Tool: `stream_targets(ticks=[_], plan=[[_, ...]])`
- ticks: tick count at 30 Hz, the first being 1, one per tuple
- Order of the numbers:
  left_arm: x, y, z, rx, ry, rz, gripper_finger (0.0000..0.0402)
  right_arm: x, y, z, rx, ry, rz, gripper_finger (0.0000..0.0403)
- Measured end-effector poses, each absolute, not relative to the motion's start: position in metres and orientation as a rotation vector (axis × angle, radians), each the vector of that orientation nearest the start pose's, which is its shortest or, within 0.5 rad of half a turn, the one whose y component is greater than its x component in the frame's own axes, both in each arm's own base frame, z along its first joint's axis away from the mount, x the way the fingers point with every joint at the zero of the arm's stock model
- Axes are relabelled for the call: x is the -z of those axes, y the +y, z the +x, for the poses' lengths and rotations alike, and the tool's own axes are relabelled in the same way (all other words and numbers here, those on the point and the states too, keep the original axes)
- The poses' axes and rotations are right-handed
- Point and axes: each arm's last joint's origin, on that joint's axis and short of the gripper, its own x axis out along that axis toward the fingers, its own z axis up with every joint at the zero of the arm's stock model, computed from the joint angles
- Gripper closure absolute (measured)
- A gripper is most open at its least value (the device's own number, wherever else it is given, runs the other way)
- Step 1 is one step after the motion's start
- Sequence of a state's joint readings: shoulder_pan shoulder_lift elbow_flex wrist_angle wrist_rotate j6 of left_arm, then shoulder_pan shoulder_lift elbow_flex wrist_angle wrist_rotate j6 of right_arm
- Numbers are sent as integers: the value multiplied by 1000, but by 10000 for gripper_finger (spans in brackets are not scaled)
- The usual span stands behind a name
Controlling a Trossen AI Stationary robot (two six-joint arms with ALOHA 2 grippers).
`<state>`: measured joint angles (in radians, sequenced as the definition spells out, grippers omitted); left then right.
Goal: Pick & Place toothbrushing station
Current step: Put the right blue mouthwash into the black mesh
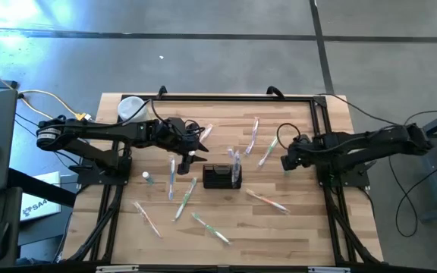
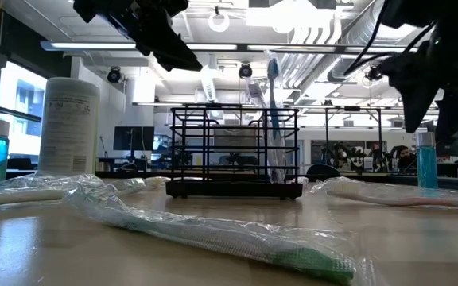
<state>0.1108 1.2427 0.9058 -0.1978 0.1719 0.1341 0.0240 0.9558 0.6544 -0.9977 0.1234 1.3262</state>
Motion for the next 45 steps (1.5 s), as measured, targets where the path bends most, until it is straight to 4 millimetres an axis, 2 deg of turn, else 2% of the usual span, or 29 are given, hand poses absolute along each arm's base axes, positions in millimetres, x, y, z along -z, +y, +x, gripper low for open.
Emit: stream_targets(ticks=[9, 21, 25, 35, 45], plan=[[-277, 25, 266, 101, 565, 65, 238, -194, -5, 162, 937, 1137, 1038, 133], [-276, 25, 265, 102, 568, 66, 238, -186, -6, 167, 977, 1178, 1013, 136], [-276, 25, 265, 102, 568, 66, 238, -186, -6, 168, 982, 1165, 1003, 170], [-276, 25, 265, 103, 577, 64, 238, -186, -5, 171, 900, 1179, 983, 308], [-275, 25, 265, 103, 583, 63, 238, -186, -6, 170, 837, 1211, 825, 309]])
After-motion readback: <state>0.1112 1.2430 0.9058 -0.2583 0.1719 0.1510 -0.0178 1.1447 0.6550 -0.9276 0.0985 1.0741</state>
